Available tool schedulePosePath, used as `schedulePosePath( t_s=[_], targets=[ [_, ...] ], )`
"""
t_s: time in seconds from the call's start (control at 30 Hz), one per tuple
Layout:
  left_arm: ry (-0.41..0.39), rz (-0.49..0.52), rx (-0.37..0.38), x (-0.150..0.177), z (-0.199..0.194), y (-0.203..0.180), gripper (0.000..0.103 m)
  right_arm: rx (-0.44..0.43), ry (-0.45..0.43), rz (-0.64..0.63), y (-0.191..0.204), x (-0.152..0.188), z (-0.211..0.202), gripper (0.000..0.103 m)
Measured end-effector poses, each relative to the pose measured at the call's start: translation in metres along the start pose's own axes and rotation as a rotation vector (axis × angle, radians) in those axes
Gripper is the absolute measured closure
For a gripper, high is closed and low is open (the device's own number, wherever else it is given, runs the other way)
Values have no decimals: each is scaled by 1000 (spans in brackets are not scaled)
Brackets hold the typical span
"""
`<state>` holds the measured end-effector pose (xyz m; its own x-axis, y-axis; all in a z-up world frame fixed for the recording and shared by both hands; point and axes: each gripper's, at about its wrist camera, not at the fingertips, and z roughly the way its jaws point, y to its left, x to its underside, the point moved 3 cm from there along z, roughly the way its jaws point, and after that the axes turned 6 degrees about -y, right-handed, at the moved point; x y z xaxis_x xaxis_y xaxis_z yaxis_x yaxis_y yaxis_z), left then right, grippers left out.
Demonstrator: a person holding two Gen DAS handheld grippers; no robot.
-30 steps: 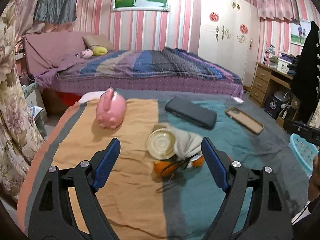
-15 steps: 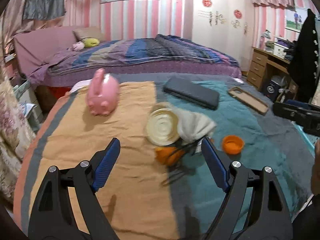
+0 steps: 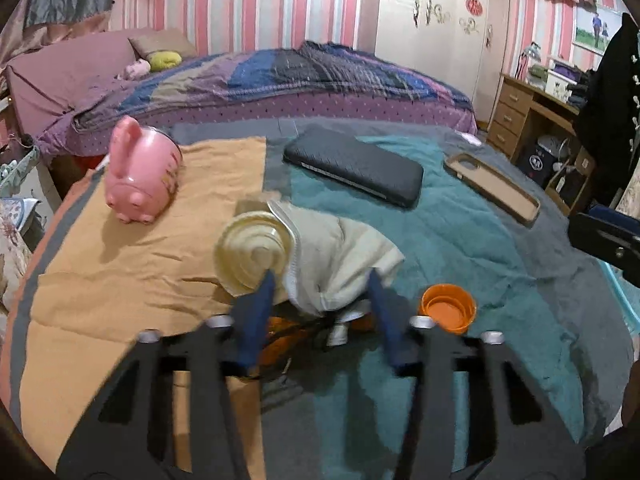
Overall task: Collect trash
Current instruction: 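Grasp the white plastic strip with the left tool while the right tool grasps the orange bowl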
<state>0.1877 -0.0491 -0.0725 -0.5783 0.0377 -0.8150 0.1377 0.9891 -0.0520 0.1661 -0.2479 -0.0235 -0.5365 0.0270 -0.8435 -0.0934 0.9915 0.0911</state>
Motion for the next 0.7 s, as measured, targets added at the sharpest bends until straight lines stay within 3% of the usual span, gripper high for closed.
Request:
schedulePosePath(
  t_s=[0.03,0.13,0.37,0.7],
  targets=[
    [6,-1,1,0,2,0,86,-3,4,-4,1,1,1,25],
    [-15,6,10,-3,-5,-2,99,-12,10,-18,5,2,3,25],
    [-148,-31,-5,-20,-46,12,103,-48,49,-73,33,14,16,25],
    [-214,-90,-35,-19,-79,54,103,-44,132,-153,75,31,48,25]
  ],
)
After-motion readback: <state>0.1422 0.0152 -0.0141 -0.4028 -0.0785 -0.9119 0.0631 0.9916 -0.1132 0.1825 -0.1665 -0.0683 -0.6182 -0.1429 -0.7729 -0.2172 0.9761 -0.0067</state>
